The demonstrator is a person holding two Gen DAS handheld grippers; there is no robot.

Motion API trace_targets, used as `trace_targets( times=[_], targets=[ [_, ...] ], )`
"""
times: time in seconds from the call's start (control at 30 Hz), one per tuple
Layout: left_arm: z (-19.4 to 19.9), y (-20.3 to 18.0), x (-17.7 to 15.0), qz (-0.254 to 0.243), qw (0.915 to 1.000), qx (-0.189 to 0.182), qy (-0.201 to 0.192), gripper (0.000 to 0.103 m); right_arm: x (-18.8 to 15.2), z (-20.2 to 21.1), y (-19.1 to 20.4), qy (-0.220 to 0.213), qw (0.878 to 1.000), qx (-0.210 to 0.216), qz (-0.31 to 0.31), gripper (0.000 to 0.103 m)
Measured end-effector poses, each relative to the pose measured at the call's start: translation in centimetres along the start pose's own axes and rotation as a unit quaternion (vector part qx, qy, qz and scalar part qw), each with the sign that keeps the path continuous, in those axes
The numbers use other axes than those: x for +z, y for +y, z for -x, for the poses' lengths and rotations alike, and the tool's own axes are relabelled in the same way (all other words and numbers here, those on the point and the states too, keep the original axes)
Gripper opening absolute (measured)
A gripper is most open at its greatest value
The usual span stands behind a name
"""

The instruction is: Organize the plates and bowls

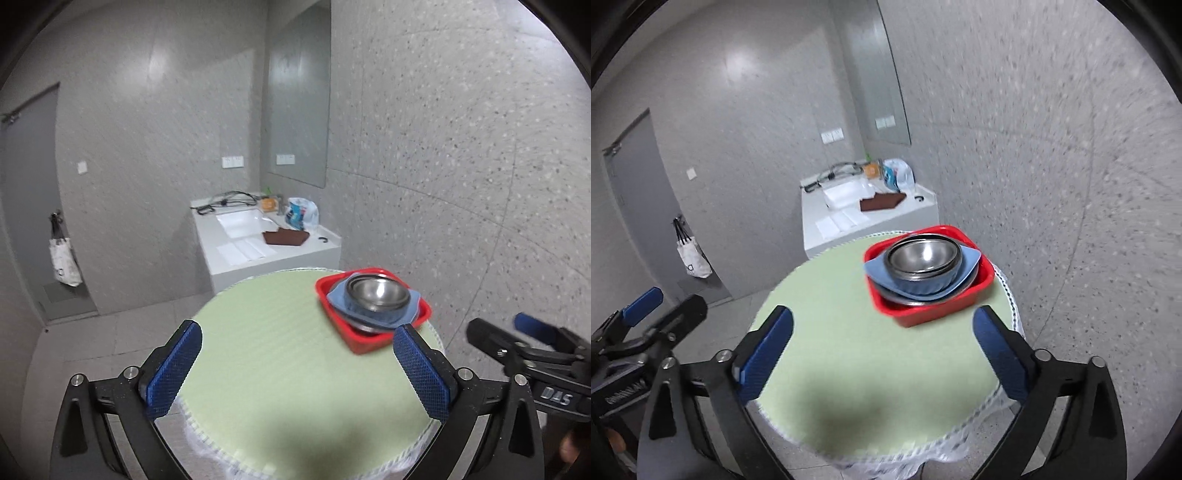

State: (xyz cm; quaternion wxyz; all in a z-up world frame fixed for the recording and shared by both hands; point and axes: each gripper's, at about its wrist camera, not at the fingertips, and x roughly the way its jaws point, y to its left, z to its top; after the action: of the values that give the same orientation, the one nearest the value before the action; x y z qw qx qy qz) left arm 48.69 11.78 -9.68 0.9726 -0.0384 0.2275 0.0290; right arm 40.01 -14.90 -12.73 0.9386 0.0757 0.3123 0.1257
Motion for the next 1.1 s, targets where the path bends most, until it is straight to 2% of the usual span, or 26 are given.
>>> trace_targets(
  times=[0.23, 0.5, 0.73, 1.1],
  targets=[
    [13.5, 0.5, -5.3, -0.015, 0.9996, -0.008, -0.021, 0.102, -4.2, 9.3, 3.5, -0.03, 0.999, -0.018, 0.005, 0.103],
    [26.2, 0.3, -8.8, -0.017, 0.9986, -0.022, -0.044, 0.102, -7.0, 17.6, 5.3, -0.049, 0.998, -0.026, -0.007, 0.103],
    [33.1, -0.6, -11.4, -0.014, 0.9979, -0.026, -0.057, 0.102, -9.2, 22.8, 5.8, -0.066, 0.997, -0.031, 0.001, 0.103],
    [40.7, -4.6, -14.9, 0.002, 0.998, -0.012, -0.062, 0.102, -12.8, 30.6, 5.1, -0.084, 0.995, -0.046, 0.04, 0.103]
  ],
)
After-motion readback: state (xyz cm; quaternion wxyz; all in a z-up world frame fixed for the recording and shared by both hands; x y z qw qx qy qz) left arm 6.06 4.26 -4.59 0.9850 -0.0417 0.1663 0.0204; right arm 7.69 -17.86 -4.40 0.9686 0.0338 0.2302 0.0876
